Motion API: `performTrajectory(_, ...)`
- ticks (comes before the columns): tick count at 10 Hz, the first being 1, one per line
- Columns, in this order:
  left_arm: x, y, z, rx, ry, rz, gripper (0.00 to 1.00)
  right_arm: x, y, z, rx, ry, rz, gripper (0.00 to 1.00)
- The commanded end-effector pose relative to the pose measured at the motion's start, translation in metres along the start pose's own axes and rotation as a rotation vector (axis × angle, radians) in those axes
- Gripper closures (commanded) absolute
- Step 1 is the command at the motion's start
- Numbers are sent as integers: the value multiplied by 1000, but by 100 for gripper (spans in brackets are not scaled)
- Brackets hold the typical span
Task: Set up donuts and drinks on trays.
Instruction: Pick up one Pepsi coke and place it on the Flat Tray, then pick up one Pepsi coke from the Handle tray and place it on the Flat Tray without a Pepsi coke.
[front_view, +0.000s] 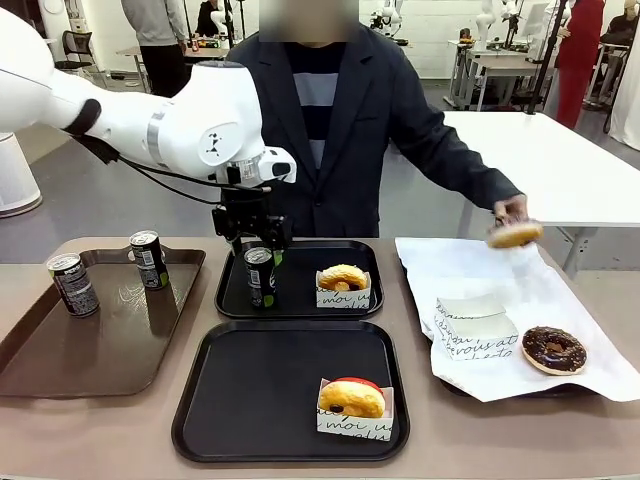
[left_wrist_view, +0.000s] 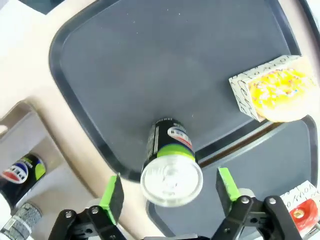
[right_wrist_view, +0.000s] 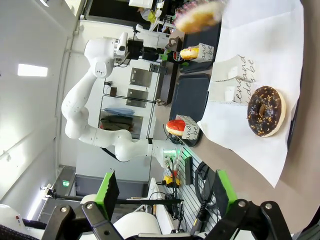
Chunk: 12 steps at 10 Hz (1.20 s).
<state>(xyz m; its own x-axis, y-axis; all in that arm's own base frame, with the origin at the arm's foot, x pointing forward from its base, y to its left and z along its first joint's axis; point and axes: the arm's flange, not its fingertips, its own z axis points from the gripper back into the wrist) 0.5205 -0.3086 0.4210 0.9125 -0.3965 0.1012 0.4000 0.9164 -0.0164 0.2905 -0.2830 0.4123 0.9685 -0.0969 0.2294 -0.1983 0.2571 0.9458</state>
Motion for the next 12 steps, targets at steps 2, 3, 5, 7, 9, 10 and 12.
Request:
performTrajectory(2, -26, 10, 14, 47, 1, 38, 0, 0, 1, -1, 8, -1, 6, 0)
performTrajectory(3, -28, 9, 14, 32, 0, 32, 0, 0, 1, -1, 8, -1, 6, 0)
performTrajectory(5, -44, 4, 24, 8, -37, -8, 0, 0, 1, -1, 8, -1, 6, 0)
performTrajectory(7, -83, 10, 51, 29, -51, -50, 0, 0, 1, -1, 8, -1, 6, 0)
performTrajectory(9, -128, 47, 80, 91, -88, -10, 0, 0, 1, -1, 8, -1, 6, 0)
performTrajectory(10, -149, 84, 95, 99, -93, 43, 0, 0, 1, -1, 8, -1, 6, 0)
performTrajectory(12, -164, 161, 113, 74, -73, 192, 0, 0, 1, -1, 8, -1, 6, 0)
